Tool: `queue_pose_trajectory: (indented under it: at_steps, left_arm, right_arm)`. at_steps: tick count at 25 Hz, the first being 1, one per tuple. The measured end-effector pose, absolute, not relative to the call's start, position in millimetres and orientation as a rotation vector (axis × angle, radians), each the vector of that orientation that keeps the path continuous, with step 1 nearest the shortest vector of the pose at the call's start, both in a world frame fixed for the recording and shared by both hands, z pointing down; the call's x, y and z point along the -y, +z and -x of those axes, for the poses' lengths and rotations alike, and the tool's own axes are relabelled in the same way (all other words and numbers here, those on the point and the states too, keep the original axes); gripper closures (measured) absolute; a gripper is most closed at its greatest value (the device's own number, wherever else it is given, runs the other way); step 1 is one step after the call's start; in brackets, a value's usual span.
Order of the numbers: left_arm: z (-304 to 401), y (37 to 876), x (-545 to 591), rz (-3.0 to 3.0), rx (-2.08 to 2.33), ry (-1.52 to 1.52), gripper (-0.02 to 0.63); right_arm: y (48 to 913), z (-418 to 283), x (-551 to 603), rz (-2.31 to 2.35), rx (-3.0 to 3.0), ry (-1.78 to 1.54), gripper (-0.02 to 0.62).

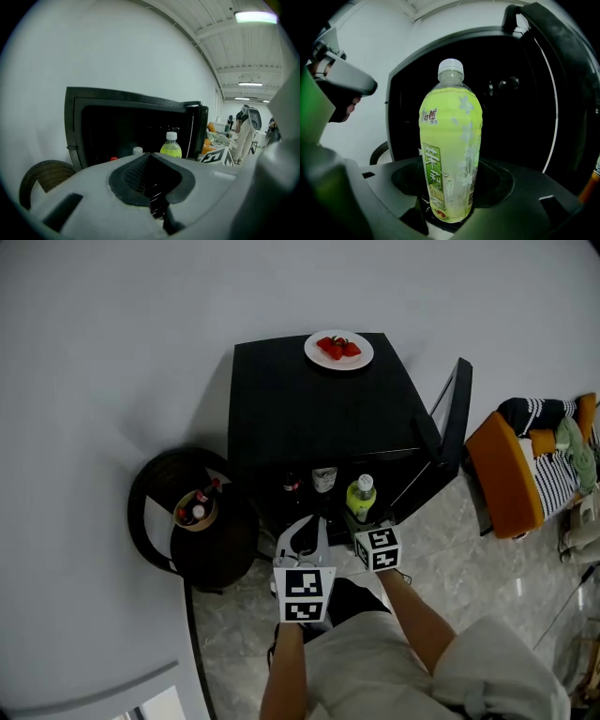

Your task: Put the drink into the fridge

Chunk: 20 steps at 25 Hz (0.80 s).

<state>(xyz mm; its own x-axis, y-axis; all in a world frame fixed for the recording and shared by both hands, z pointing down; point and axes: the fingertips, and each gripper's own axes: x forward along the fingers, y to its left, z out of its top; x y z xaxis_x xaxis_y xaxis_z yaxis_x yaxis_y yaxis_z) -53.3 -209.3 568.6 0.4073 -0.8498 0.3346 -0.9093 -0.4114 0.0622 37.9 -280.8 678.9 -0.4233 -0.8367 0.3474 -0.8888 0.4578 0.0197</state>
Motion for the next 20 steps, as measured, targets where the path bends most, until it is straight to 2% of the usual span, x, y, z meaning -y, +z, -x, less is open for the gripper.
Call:
queue_pose_trajectory:
  at_steps: [13, 20]
  left_arm:
    - [75.3, 662.8, 236.4, -2.387, 1.587, 0.349, 0.604]
    - [94.7, 658.7, 226.7, -2.325, 1.617, 0.385, 0.604]
  right_arm:
    - [739.1, -55.3, 394.5, -1.694, 2.389, 0.167, 0.324]
    - [734.7, -58.7, 404.8, -1.784, 2.316, 0.189, 0.324]
